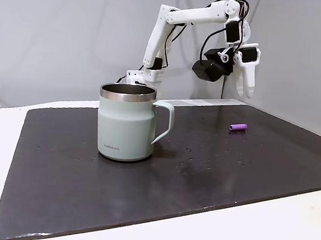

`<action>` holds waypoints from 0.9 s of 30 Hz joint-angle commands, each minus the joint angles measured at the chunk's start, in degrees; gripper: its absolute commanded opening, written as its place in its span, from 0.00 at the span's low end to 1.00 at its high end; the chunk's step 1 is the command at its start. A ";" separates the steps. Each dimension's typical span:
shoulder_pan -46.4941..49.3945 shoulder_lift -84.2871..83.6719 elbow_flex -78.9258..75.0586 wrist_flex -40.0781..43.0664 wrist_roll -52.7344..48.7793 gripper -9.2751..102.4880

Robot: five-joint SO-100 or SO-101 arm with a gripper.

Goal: Grasp a pengrip and put it in the cup.

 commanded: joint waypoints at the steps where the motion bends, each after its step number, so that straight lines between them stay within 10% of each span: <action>1: 0.88 -3.78 -5.89 1.93 0.70 0.23; 27: -2.81 -27.60 -22.50 6.33 -0.44 0.19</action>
